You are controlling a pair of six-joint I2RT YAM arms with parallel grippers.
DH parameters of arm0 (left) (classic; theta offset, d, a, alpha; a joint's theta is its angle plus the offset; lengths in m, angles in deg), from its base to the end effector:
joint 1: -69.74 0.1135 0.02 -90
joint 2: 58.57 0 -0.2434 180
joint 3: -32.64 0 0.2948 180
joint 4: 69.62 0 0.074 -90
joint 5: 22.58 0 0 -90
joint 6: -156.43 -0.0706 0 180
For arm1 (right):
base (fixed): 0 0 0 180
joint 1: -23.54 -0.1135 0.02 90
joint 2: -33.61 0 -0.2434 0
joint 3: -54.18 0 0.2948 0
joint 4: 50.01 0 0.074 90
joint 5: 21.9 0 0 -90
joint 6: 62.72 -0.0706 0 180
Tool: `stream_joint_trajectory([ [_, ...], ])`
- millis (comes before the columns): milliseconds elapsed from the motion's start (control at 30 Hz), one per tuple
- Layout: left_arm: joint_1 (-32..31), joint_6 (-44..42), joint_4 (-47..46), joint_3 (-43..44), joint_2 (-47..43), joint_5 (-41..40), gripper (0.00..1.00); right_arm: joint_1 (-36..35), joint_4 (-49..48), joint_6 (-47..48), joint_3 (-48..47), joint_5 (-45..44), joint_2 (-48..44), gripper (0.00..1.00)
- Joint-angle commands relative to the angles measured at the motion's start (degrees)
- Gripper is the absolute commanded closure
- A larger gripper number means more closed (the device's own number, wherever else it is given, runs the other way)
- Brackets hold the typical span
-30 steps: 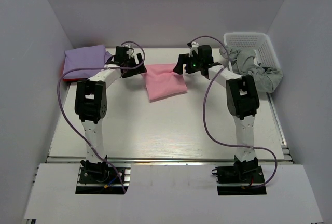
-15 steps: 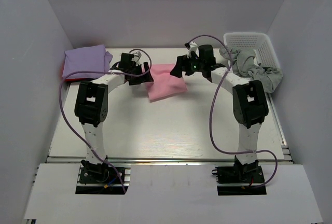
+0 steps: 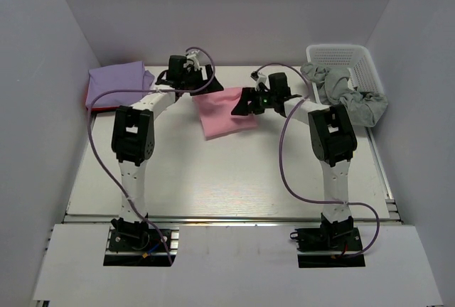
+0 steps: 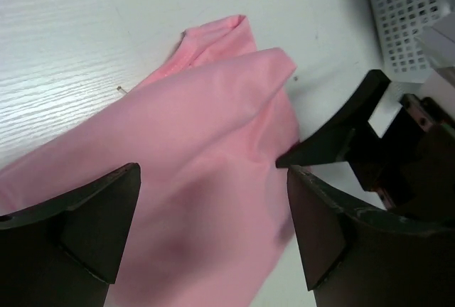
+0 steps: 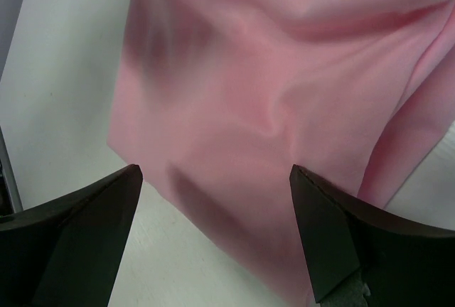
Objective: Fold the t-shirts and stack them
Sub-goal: Smooth out wrinkles on the folded tshirt
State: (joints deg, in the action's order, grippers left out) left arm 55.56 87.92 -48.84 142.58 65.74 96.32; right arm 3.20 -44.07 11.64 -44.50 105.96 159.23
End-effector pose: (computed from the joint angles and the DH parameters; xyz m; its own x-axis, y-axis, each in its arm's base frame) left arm 0.5286 -0.1687 0.1632 -0.7383 -0.1443 -0.6589 0.3516 0.7514 -0.5584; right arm 0.4852 0.2261 0.1074 -0.6945 -0.0304 -0.7189 -0.5924 0.5912 0.5473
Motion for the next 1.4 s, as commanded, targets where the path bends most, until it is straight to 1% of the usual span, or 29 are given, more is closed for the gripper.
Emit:
stream_joint_trajectory([
  [0,-0.24,1.79,0.62,3.49,6.97,6.51,0.07,0.30,-1.40,0.08,2.38,2.91,-0.56,0.10],
  [67,0.37,1.79,1.77,3.50,7.79,5.91,0.09,0.21,-0.70,0.52,3.78,2.91,-0.90,0.10],
  [167,0.90,1.79,1.16,-1.58,6.13,3.01,0.09,0.21,-0.17,0.70,8.69,2.83,-2.83,0.10],
  [200,0.90,1.27,-0.06,-5.34,5.07,3.00,0.09,0.21,0.96,1.13,9.50,3.61,-3.27,0.10],
  [233,0.90,1.27,-0.68,-7.21,4.02,3.00,0.09,-0.14,1.58,2.09,10.37,3.88,-3.98,0.10],
  [267,0.90,0.57,-1.38,-9.05,1.66,3.78,0.09,-0.40,2.02,2.45,12.65,4.05,-5.98,0.10],
  [300,0.90,-0.04,-3.04,-12.81,0.24,4.83,0.09,-0.67,2.55,3.93,15.63,4.49,-6.87,0.10],
  [333,0.38,-0.83,-3.58,-14.59,-1.16,4.84,0.09,-1.28,2.46,3.95,17.31,4.50,-9.14,0.10],
  [367,-0.32,-1.36,-3.59,-16.17,-2.66,4.84,0.09,-1.54,2.03,3.78,20.98,4.67,-11.52,0.10],
  [433,-0.86,-1.98,-4.72,-21.00,-7.49,7.38,0.09,-2.95,0.80,2.99,28.10,4.41,-15.38,0.10],
  [467,-1.55,-1.98,-5.78,-23.11,-9.33,8.96,0.09,-3.30,0.71,2.55,29.79,4.06,-18.28,0.10],
  [500,-2.25,-1.98,-7.87,-28.01,-11.44,10.02,0.09,-4.35,0.62,2.54,34.94,3.80,-21.70,0.10],
  [533,-2.26,-1.98,-7.90,-30.32,-16.16,10.03,0.09,-4.71,0.79,2.46,36.56,3.44,-23.39,0.10],
  [567,-2.96,-1.98,-7.90,-32.34,-18.64,9.33,0.09,-5.15,1.32,2.54,38.05,3.18,-28.54,0.10],
  [600,-3.66,-2.51,-7.90,-36.02,-23.71,8.02,0.00,-6.28,1.84,2.89,41.64,2.66,-30.24,0.10],
  [633,-3.67,-2.51,-7.90,-37.62,-23.76,7.49,0.00,-6.81,2.54,3.59,42.37,2.04,-31.65,0.10],
  [667,-4.36,-3.03,-7.90,-40.33,-29.07,6.87,0.00,-7.43,4.20,3.86,43.07,1.86,-33.06,0.10],
  [700,-4.89,-3.04,-7.90,-41.40,-31.65,5.82,0.00,-8.22,4.74,4.56,43.60,1.60,-36.82,0.10],
  [767,-4.90,-3.04,-7.90,-43.60,-36.40,3.19,0.00,-9.01,5.71,5.00,43.08,0.10,-39.74,0.10],
  [800,-5.42,-3.04,-7.11,-43.61,-40.51,1.87,0.00,-9.19,5.72,5.18,42.82,-0.33,-41.15,0.10],
  [933,-5.43,-2.51,-5.52,-46.33,-47.04,-3.41,0.00,-10.42,3.17,4.74,40.80,1.77,-42.83,0.10],
  [1033,-5.43,-2.51,-6.13,-47.66,-47.58,-4.65,0.00,-10.69,0.18,3.95,37.29,2.91,-40.12,0.10],
  [1100,-5.43,-2.51,-7.62,-48.27,-45.57,-3.86,0.00,-10.78,-2.71,2.46,35.52,4.14,-38.79,0.10],
  [1133,-5.43,-2.51,-8.41,-48.27,-44.52,-3.33,0.00,-10.69,-3.68,1.58,34.65,4.14,-36.61,0.10],
  [1167,-5.43,-1.99,-8.94,-48.27,-43.20,-2.81,0.00,-10.69,-7.34,0.62,34.21,4.49,-35.81,0.10],
  [1200,-5.43,-1.98,-9.65,-47.57,-40.14,-2.11,0.00,-10.60,-7.47,-1.48,31.94,4.50,-33.88,0.10],
  [1267,-5.43,-1.98,-9.65,-45.47,-36.70,-1.48,0.00,-10.60,-9.29,-2.46,29.64,4.24,-29.68,0.10],
  [1333,-5.43,-1.46,-10.18,-43.19,-31.95,-1.48,0.00,-10.51,-9.84,-2.90,27.18,4.66,-27.55,0.10],
  [1367,-4.73,-1.46,-10.18,-42.39,-30.55,-1.48,0.00,-10.08,-9.32,-3.25,26.30,4.58,-24.06,0.10],
])
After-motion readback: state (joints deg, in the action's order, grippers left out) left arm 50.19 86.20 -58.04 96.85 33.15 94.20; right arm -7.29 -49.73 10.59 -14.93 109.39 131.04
